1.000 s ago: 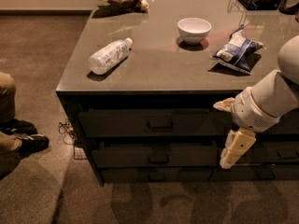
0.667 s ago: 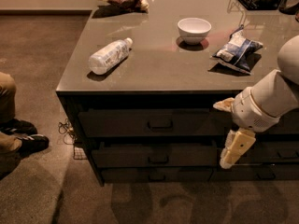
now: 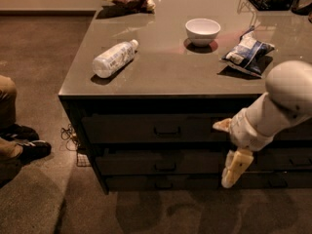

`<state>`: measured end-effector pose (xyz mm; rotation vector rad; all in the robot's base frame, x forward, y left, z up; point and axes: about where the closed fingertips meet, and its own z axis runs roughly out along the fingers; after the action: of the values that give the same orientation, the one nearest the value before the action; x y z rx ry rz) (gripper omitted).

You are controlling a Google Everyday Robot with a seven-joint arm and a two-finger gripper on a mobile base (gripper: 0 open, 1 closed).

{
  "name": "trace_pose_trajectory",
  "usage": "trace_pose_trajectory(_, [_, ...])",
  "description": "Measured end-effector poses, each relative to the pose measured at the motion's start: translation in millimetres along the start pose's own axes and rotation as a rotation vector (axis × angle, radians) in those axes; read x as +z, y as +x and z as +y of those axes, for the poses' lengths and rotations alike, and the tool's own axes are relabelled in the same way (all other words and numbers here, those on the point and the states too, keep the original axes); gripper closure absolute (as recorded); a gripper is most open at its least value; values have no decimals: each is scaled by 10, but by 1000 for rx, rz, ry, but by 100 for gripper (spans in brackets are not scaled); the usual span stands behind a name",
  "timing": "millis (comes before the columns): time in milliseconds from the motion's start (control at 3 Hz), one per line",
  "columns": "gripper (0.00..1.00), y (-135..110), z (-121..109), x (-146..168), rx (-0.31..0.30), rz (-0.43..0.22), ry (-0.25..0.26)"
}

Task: Open middle drawer

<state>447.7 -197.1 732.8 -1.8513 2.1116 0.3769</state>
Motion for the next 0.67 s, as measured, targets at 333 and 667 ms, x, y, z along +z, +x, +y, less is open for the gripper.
trace_pose_trajectory(333, [0, 134, 70, 510, -23, -15, -46])
trace_pose_trajectory(667, [0, 220, 138, 932, -34, -45, -76])
